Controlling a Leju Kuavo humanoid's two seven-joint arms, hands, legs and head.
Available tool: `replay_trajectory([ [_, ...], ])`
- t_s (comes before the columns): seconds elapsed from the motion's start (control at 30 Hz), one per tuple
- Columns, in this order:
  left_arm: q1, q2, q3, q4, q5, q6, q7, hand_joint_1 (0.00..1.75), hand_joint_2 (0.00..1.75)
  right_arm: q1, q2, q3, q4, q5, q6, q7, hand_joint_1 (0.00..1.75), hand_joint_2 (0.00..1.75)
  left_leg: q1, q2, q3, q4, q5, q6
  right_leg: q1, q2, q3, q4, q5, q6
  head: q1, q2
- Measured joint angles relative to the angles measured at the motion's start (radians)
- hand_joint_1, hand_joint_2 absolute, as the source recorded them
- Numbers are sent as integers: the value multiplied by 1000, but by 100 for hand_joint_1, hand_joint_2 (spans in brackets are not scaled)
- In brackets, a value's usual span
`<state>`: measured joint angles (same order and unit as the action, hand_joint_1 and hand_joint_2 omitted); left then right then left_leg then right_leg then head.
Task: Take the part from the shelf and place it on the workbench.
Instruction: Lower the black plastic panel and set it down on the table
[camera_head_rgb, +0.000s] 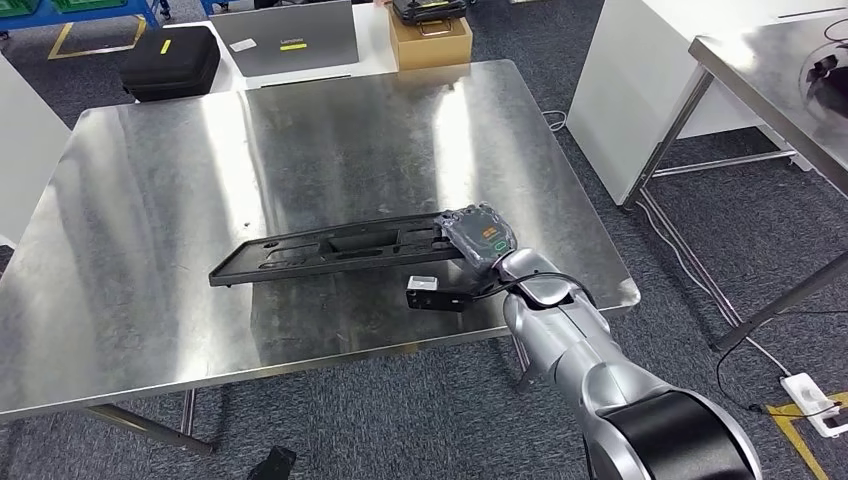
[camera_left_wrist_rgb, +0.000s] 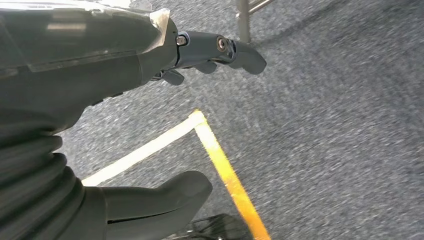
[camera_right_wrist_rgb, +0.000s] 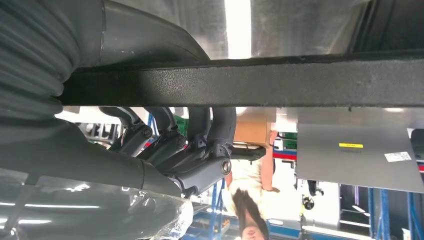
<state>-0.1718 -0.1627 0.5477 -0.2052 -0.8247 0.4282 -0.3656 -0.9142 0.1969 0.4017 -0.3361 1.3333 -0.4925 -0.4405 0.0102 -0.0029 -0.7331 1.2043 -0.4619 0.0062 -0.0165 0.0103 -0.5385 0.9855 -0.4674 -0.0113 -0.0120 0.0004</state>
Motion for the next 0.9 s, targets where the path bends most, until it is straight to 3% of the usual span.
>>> replay_trajectory([
  [0.07, -1, 2, 1, 0, 0, -2, -2, 0, 175, -1, 0, 1, 0, 1, 0, 1, 175, 175, -4, 0, 53, -128, 74, 12, 5, 1, 21, -3, -17, 7, 1, 0],
  [0.13, -3, 3, 2, 0, 0, -4, -4, 0, 175, -4, 0, 1, 0, 0, 0, 2, 175, 175, -10, 1, 85, -188, 76, 27, 10, 2, 30, -4, -26, 19, 0, 0],
  [0.23, -3, 2, 2, 0, -1, -4, -7, 0, 175, -4, -1, 2, -1, 1, 0, 4, 175, 175, -9, 0, 110, -215, 62, 44, 16, 1, 28, 14, -31, 36, 1, 0],
  [0.3, -5, 1, 2, 0, -6, -2, -16, 0, 175, -5, -4, 3, -1, 0, -1, 4, 175, 175, -5, -1, 131, -225, 59, 54, 16, -1, -15, 95, -53, 38, 3, 0],
  [0.37, -7, -1, 2, 0, -14, 4, -29, 0, 175, -3, -9, 3, -1, -2, -1, 4, 175, 175, -6, -3, 140, -226, 51, 61, 12, -1, -99, 229, -91, 38, 6, 0],
  [0.43, -7, -4, 2, 0, -20, 13, -35, 0, 175, 3, -16, 3, 0, -2, -2, 5, 175, 175, -7, -6, 149, -226, 41, 61, 10, -1, -168, 296, -102, 47, 7, 0],
  [0.47, -7, -6, 2, 0, -22, 17, -36, 0, 175, 6, -19, 3, 0, -2, -2, 5, 175, 175, -7, -8, 156, -226, 35, 60, 9, -2, -176, 274, -81, 56, 8, 0],
  [0.53, -7, -8, 2, 0, -23, 22, -36, 0, 175, 8, -25, 3, 0, -1, -2, 5, 175, 175, -7, -11, 170, -224, 21, 53, 7, -4, -144, 136, 7, 75, 10, 0],
  [0.57, -7, -9, 2, 0, -23, 24, -36, 0, 175, 8, -27, 3, 0, -2, -2, 5, 175, 175, -8, -11, 176, -221, 14, 48, 7, -7, -126, 66, 42, 75, 10, 0],
  [0.63, -8, -10, 2, 0, -23, 27, -36, 0, 175, 8, -29, 4, 1, -2, -2, 5, 175, 175, -12, -11, 176, -216, 0, 38, 8, -10, -101, -5, 80, 56, 11, 0],
  [0.7, -7, -9, 2, 0, -23, 30, -36, 0, 175, 9, -30, 4, 2, -2, -2, 6, 175, 175, -15, -9, 172, -210, -3, 43, 5, -9, -95, -7, 88, 37, 9, 0],
  [0.77, -7, -8, 2, 0, -24, 30, -36, 0, 175, 9, -30, 4, 2, -2, -2, 6, 175, 175, -14, -7, 172, -208, -2, 54, 5, -6, -96, -8, 93, 35, 7, 0],
  [0.9, -9, -7, 2, 0, -24, 30, -39, 0, 175, 9, -30, 4, 2, -2, -3, 5, 175, 175, -12, 0, 178, -219, -6, 50, 9, -1, -97, -8, 89, 29, 6, 0],
])
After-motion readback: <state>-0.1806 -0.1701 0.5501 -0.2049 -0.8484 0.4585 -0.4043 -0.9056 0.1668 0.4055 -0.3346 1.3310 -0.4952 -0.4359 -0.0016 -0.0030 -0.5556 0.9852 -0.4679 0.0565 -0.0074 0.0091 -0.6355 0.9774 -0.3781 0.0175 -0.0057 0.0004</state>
